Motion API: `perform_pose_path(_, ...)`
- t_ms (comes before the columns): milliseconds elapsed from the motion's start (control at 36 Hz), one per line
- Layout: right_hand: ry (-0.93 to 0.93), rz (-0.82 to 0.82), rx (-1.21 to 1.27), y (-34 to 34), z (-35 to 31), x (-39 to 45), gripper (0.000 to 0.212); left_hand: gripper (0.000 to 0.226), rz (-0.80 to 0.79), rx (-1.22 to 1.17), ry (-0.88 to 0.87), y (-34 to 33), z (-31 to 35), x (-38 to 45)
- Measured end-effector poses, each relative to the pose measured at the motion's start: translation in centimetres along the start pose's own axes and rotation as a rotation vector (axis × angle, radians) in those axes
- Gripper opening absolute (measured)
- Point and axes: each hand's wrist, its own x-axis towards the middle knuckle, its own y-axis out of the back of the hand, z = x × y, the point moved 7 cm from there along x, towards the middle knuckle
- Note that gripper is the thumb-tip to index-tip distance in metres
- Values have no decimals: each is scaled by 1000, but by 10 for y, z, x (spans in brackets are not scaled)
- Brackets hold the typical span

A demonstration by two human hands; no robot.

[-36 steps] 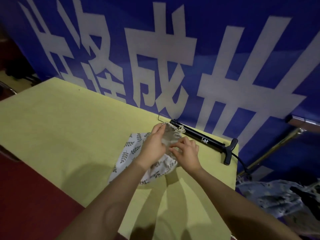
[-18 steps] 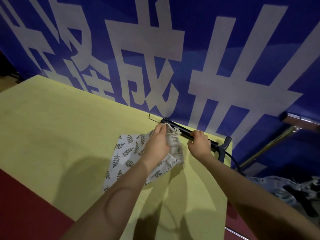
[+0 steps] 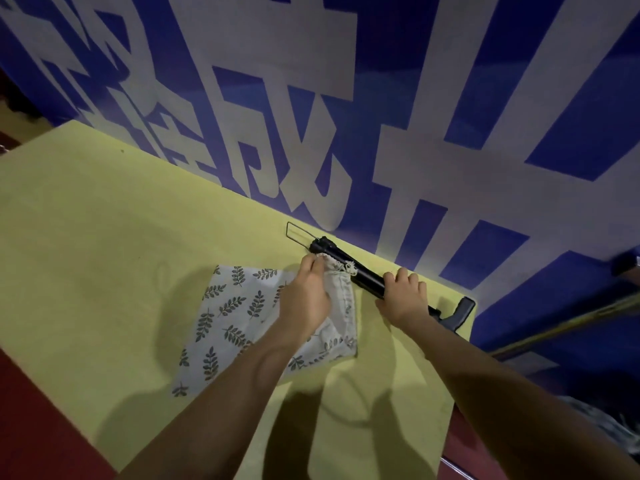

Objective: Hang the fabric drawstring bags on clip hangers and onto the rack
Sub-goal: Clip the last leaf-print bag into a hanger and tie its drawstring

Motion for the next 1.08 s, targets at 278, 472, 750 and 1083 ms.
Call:
perform_pose_path(278,-8,24,140,18,-8,-14,45,59,17,2,-23,9,-7,-10)
perform_pose_path(472,-74,252,185,59,-14,-50,52,58,6,-7,-62,30,-3,-28)
perform_pose_path(750,-58,310,361,95,-32,-116,58,54,104,-77,-187,72,-1,-68)
perform_pose_path(1083,-119,258,608,85,-46,-183,43,82,153,-323,-279,113,-2,-108)
